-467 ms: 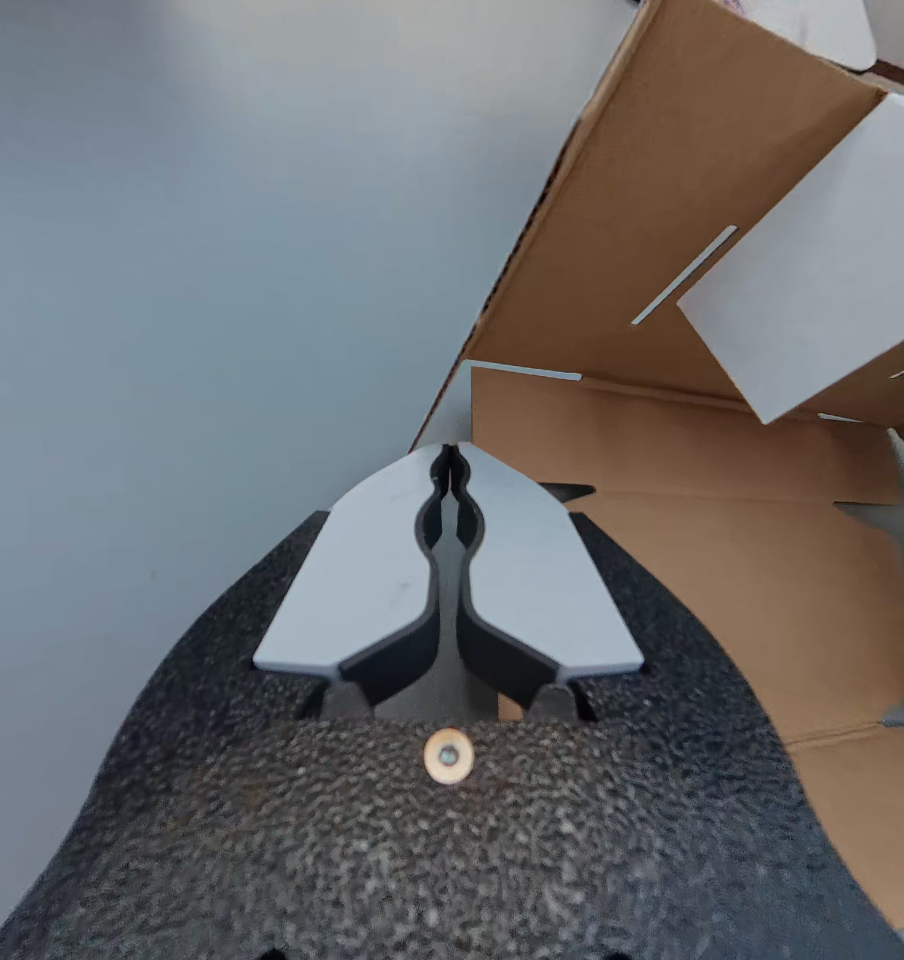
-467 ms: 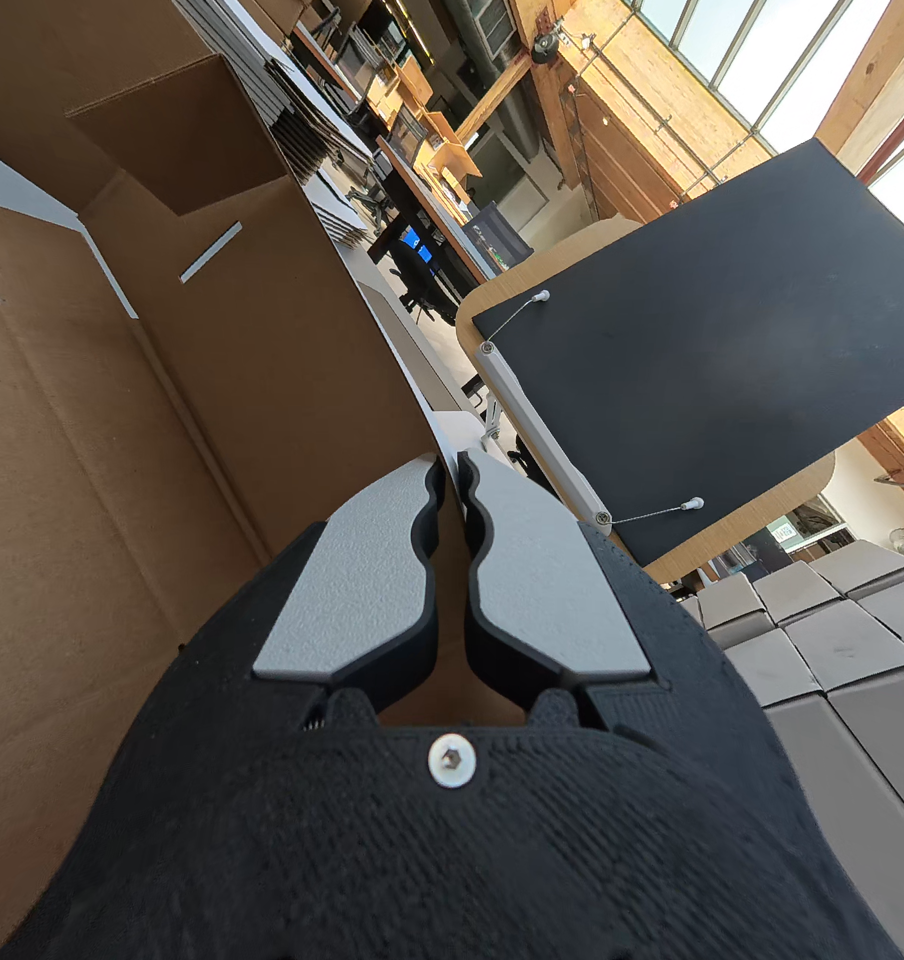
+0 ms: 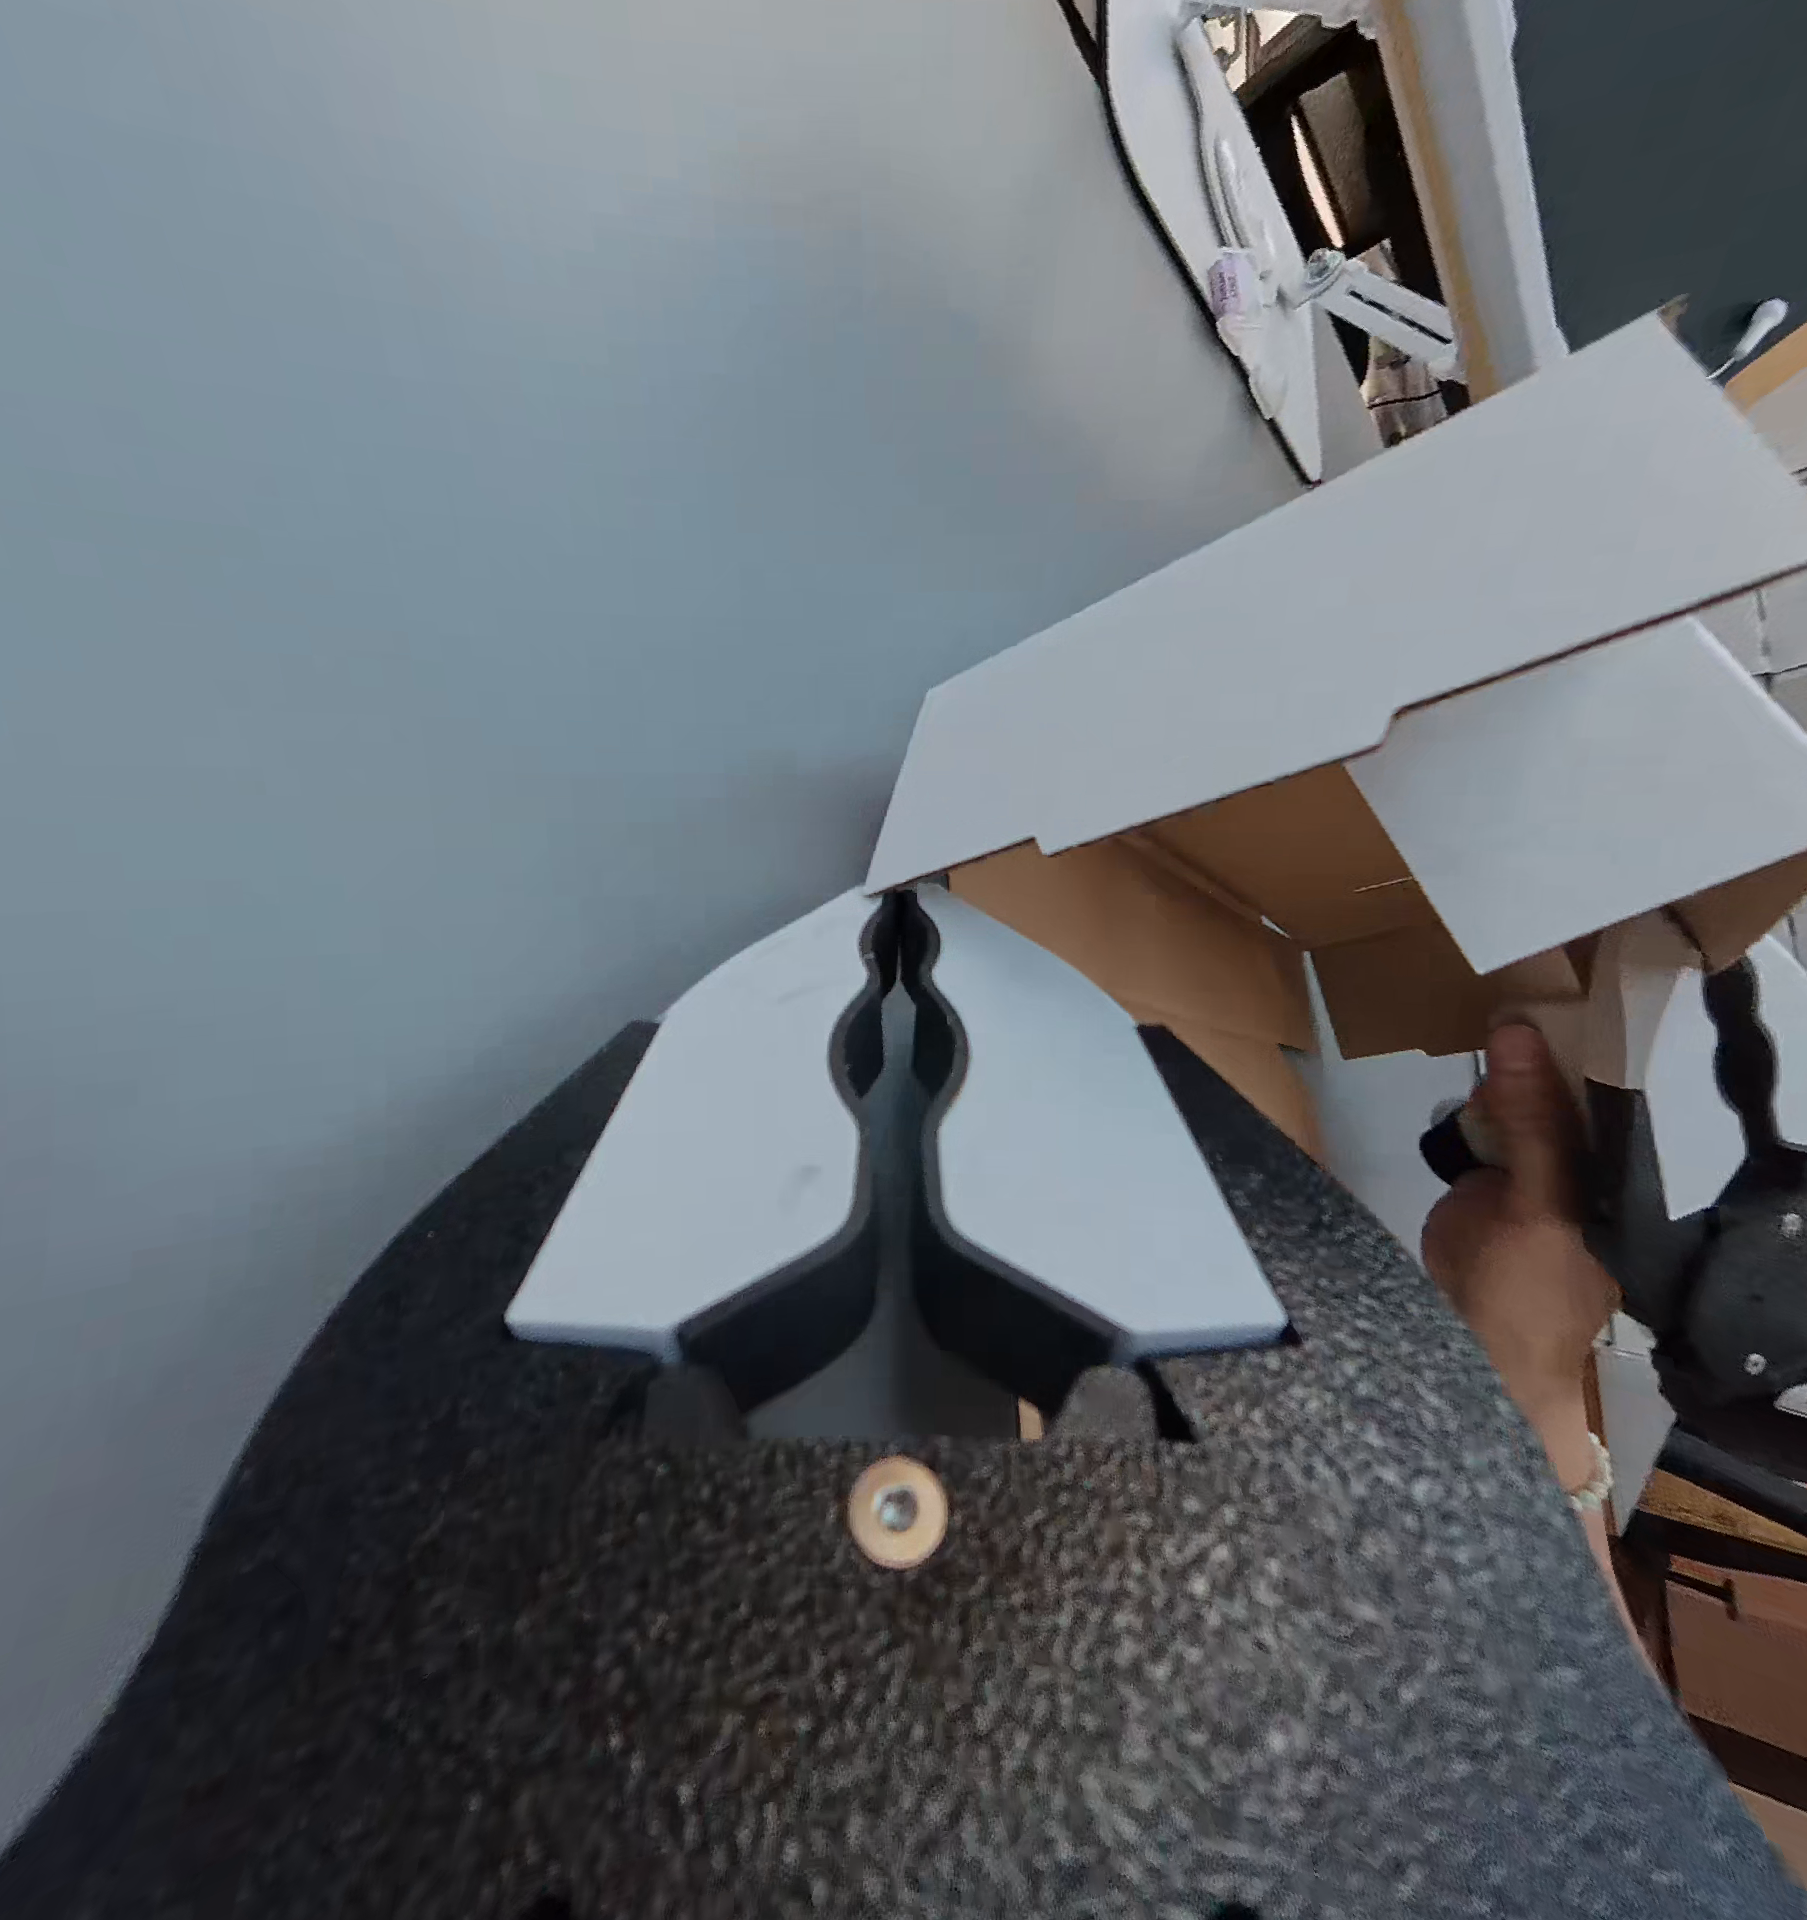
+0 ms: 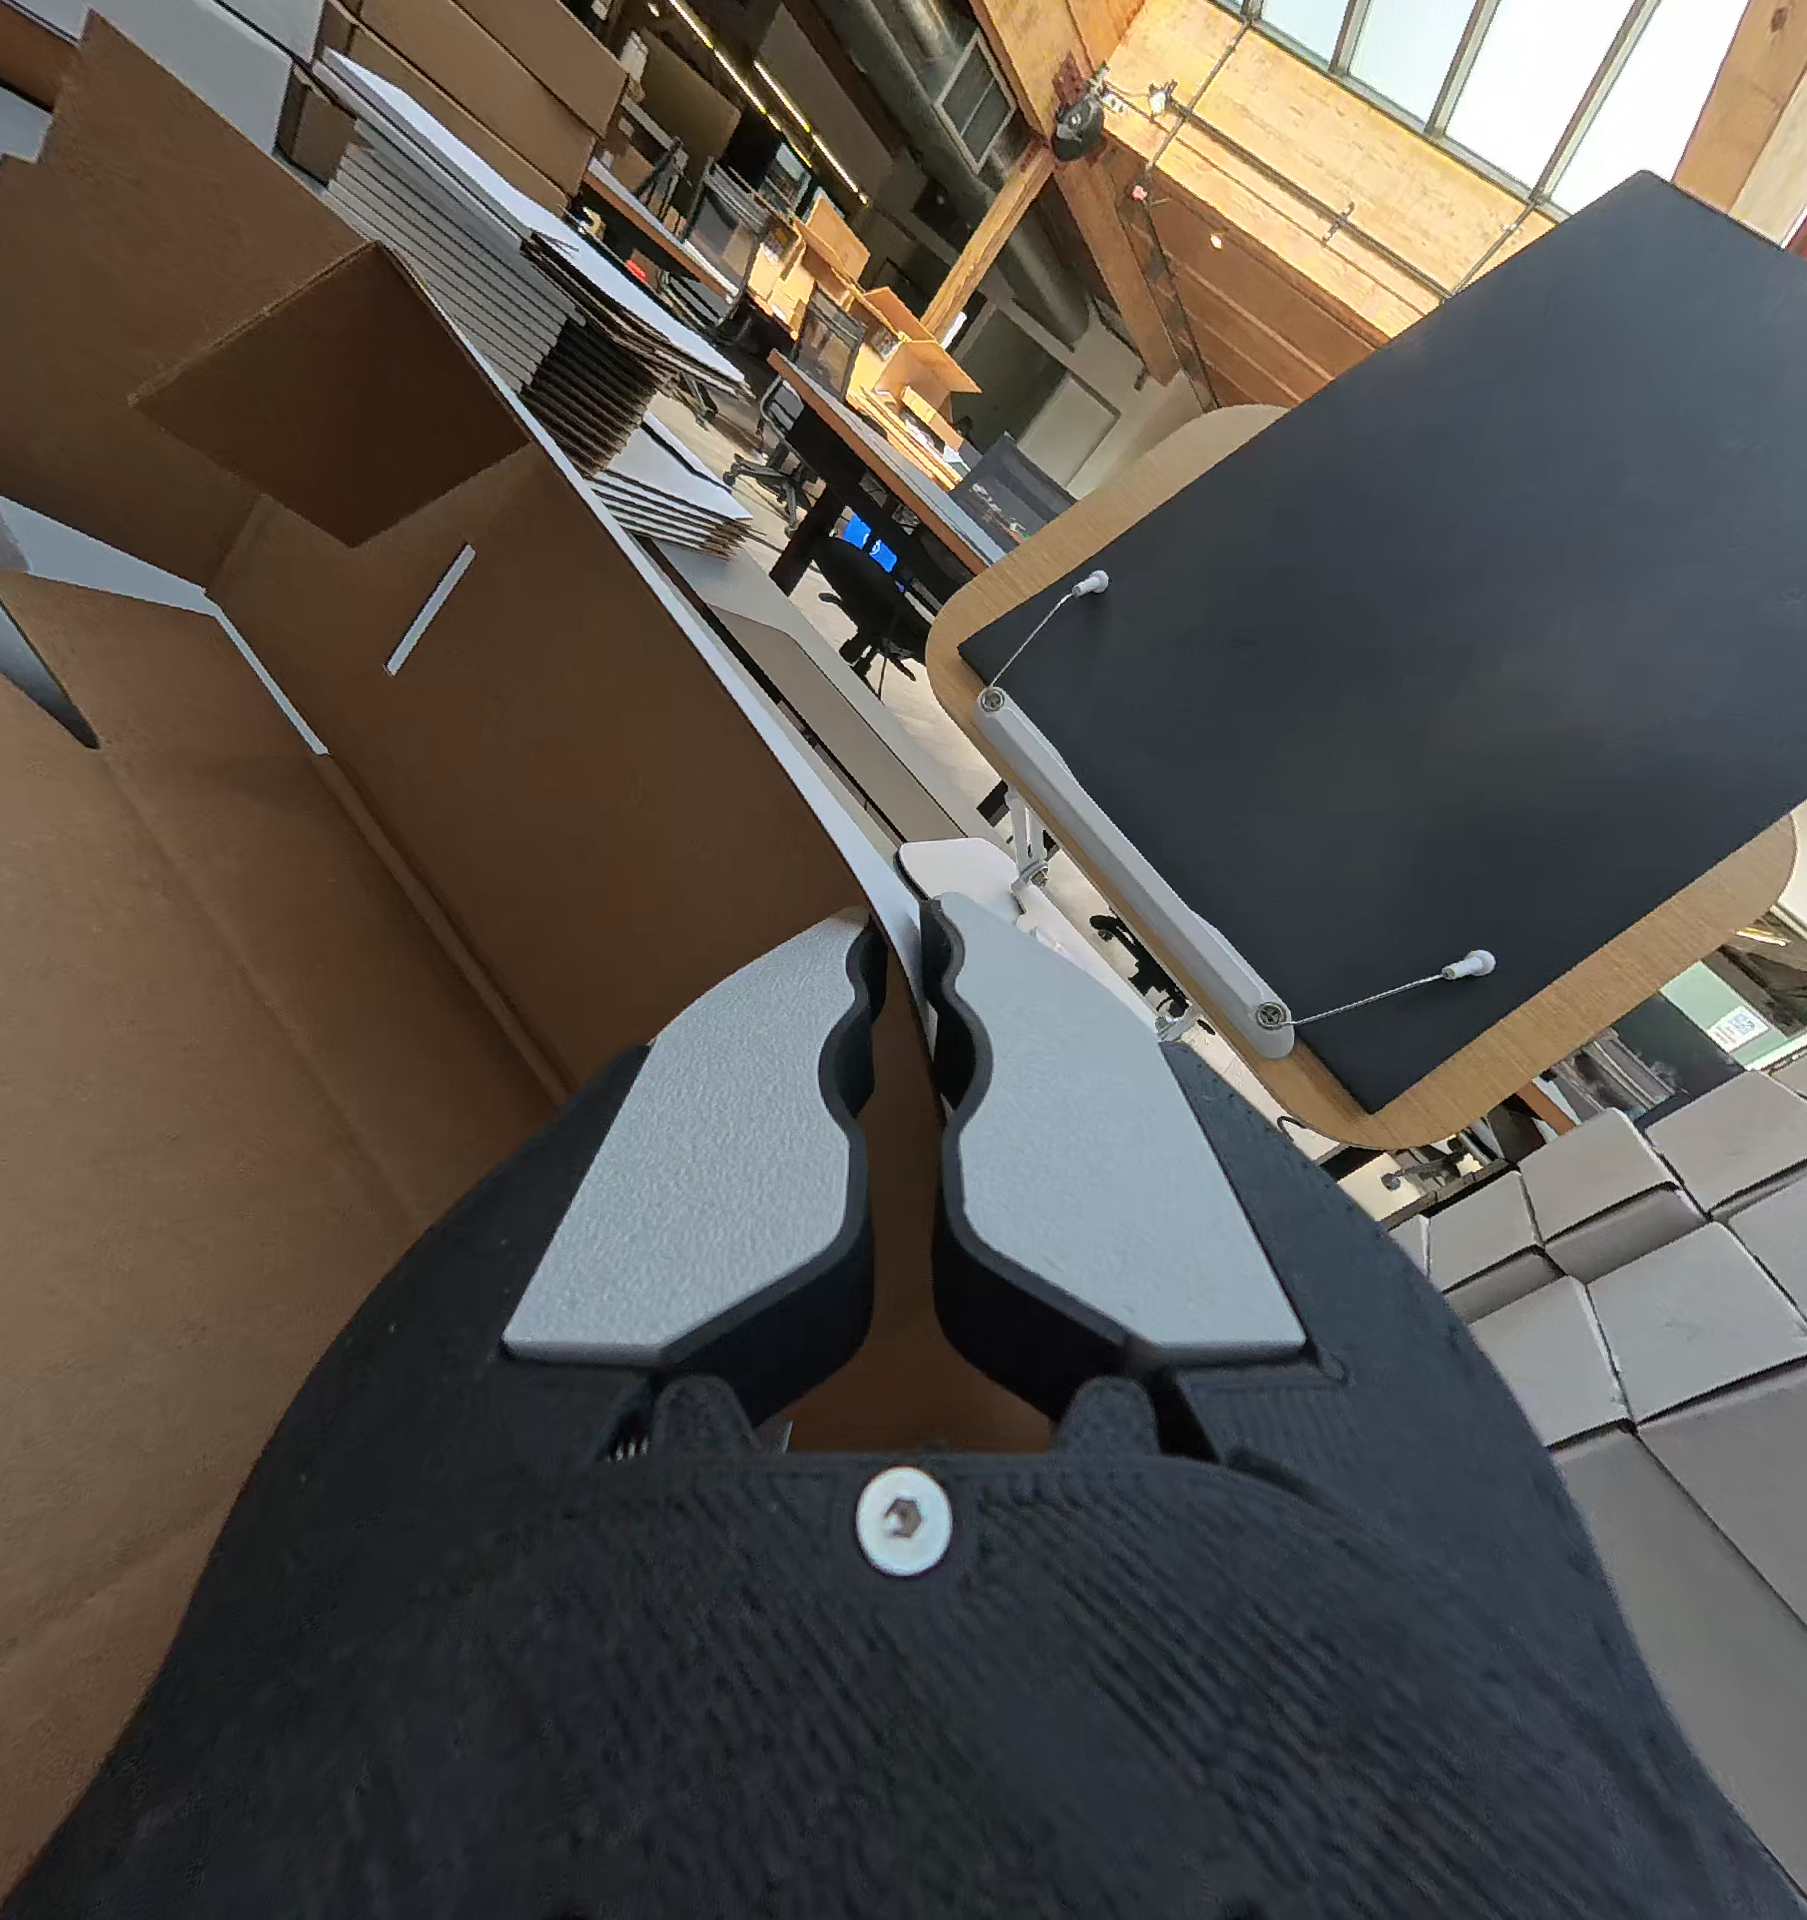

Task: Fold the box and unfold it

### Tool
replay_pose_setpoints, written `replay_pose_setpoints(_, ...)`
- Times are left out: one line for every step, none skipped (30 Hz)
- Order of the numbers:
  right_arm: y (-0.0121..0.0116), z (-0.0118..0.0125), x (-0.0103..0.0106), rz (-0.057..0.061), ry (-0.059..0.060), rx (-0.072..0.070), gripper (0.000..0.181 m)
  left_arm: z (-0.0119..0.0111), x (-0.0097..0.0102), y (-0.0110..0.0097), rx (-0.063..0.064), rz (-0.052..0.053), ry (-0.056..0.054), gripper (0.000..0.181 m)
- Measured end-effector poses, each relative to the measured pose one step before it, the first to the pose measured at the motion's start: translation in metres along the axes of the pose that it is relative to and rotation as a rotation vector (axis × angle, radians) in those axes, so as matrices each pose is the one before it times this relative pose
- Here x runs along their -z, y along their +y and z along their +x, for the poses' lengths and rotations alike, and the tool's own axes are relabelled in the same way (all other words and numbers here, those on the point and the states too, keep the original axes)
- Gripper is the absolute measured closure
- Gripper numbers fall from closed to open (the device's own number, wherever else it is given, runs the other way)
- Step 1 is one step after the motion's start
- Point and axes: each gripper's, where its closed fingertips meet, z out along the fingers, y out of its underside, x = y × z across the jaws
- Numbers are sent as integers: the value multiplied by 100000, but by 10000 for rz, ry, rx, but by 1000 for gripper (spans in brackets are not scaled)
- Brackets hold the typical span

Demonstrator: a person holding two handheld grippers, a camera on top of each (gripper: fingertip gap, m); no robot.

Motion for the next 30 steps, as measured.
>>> replay_pose_setpoints(19,-99,-38,3,-58,-6,174,150,-41,54,124,-28,164,181)
replay_pose_setpoints(5,-76,-17,5,-14,56,174,89,-37,63,21,-41,59,181)
replay_pose_setpoints(5,-14,9,-7,24,102,174,57,-20,21,-33,-21,15,181)
replay_pose_setpoints(-6,-60,4,25,-55,106,174,80,22,15,31,-54,73,181)
replay_pose_setpoints(11,32,21,48,-34,52,174,123,35,24,120,-125,178,181)
replay_pose_setpoints(1,171,73,50,36,-42,174,85,51,43,132,-169,217,181)
replay_pose_setpoints(-8,88,46,45,-20,-123,174,52,51,90,112,-206,194,181)
replay_pose_setpoints(-10,52,32,45,-21,-176,174,28,38,88,79,-189,141,181)
replay_pose_setpoints(10,110,34,17,35,-103,174,46,33,56,78,-138,86,181)
replay_pose_setpoints(-7,6,19,23,-25,13,174,34,16,21,65,-86,41,181)
replay_pose_setpoints(26,-49,-16,-9,-39,22,174,24,10,22,73,-82,25,181)
replay_pose_setpoints(32,36,-3,-19,18,-18,174,80,8,-36,126,-24,68,181)
replay_pose_setpoints(4,8,3,-5,-15,-28,174,237,22,-164,241,98,203,181)
replay_pose_setpoints(19,13,0,0,-12,-66,174,349,20,-239,345,191,318,181)
replay_pose_setpoints(50,-23,-12,-4,-13,-91,174,286,-4,-170,331,184,294,181)
replay_pose_setpoints(16,-3,6,18,31,-65,174,246,-41,-69,259,164,269,181)
replay_pose_setpoints(-13,9,21,10,35,20,174,446,-32,-133,274,257,374,181)
replay_pose_setpoints(-2,80,36,-11,67,45,174,396,-5,-142,326,296,357,181)
replay_pose_setpoints(-2,49,38,-16,66,85,174,204,-3,-49,218,216,214,181)
replay_pose_setpoints(10,37,50,-29,80,166,174,188,-10,-38,58,187,188,181)
replay_pose_setpoints(-29,-63,37,34,4,105,174,223,13,-4,32,147,197,181)
replay_pose_setpoints(-35,-195,-10,54,-104,-36,174,204,30,48,40,44,190,181)
replay_pose_setpoints(-7,-192,-44,30,-58,31,173,121,-7,100,-32,-71,125,181)
replay_pose_setpoints(-15,-226,-49,15,-41,200,174,155,-78,175,-289,-157,91,181)
replay_pose_setpoints(-56,-148,-31,-13,53,214,174,163,-127,236,-567,-199,-36,181)
replay_pose_setpoints(-111,-361,-54,28,-115,106,174,-2,-125,273,-595,-215,-249,181)
replay_pose_setpoints(-151,-355,-59,50,-108,28,173,-124,-159,228,-507,-173,-362,181)
replay_pose_setpoints(-148,-26,14,34,72,84,173,-13,-285,313,-489,-240,-277,181)
replay_pose_setpoints(-53,16,-5,-28,-3,82,174,328,-371,418,-449,-304,-31,181)
replay_pose_setpoints(24,68,-9,-21,-31,-93,174,385,-368,338,-356,-254,-16,181)
